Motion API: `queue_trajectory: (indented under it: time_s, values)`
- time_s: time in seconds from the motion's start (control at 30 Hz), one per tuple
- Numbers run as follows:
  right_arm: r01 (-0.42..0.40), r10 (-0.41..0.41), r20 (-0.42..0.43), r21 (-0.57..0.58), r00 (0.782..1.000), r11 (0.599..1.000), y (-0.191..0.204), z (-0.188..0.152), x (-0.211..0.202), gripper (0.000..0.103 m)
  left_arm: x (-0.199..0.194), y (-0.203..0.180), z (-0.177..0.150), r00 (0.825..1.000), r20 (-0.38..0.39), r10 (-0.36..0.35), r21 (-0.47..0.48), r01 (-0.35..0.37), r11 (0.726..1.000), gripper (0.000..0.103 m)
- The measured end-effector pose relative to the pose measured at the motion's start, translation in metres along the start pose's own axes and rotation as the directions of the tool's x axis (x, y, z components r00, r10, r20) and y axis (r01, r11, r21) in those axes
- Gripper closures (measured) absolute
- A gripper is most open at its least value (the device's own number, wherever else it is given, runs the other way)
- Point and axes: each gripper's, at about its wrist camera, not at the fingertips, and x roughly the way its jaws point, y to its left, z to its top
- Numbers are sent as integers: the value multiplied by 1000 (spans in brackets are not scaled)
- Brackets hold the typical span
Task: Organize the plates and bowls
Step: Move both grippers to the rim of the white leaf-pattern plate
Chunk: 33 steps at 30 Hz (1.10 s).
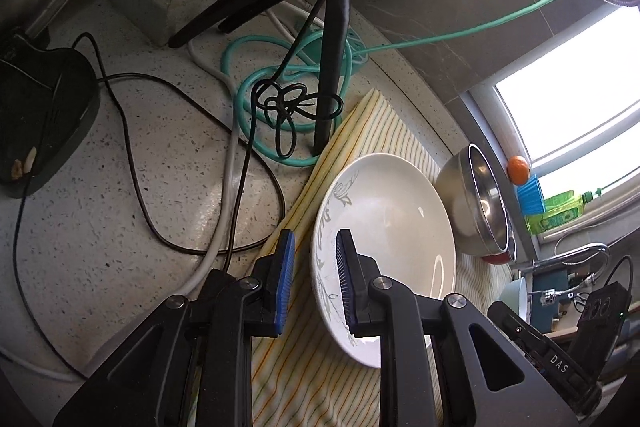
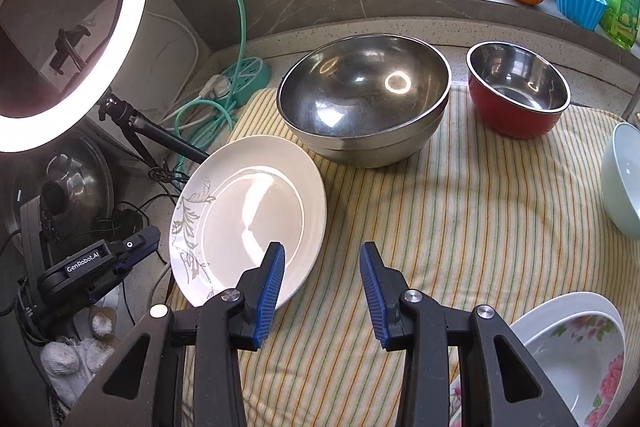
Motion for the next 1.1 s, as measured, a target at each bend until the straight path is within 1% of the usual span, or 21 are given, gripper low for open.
queue_trajectory:
  time_s: [0.07, 0.13, 0.37, 0.47, 0.53, 0.9, 0.97, 1.1]
  values:
    - [-14, 15, -12, 31, 1000, 999, -3, 2, 6, 71, 4, 1, 3, 1000, -6, -13, 1, 13, 1000, 84]
    - [-16, 17, -17, 48, 1000, 999, -6, 4, 9, 74, 6, 1, 5, 1000, -8, -10, 11, 10, 1000, 84]
    - [-17, 19, -22, 79, 1000, 997, -10, 9, 23, 77, 12, 1, 10, 1000, -13, -28, 17, 28, 999, 85]
    - [-18, 21, -30, 80, 999, 997, -9, 12, 29, 78, 15, -1, 11, 1000, -9, -21, 20, 21, 1000, 85]
    - [-20, 23, -37, 78, 999, 997, -7, 13, 34, 79, 16, -2, 12, 999, -15, -32, 21, 32, 999, 85]
    - [-22, 31, -78, 110, 996, 994, -13, 17, 57, 86, 28, -1, 19, 999, -32, -10, 21, 10, 1000, 86]
    - [-29, 39, -83, 114, 996, 993, -13, 18, 60, 89, 30, -2, 19, 999, -38, -11, 21, 11, 1000, 90]
    - [-33, 43, -88, 113, 995, 993, -11, 20, 64, 92, 34, -5, 19, 999, -42, -13, 20, 14, 1000, 92]
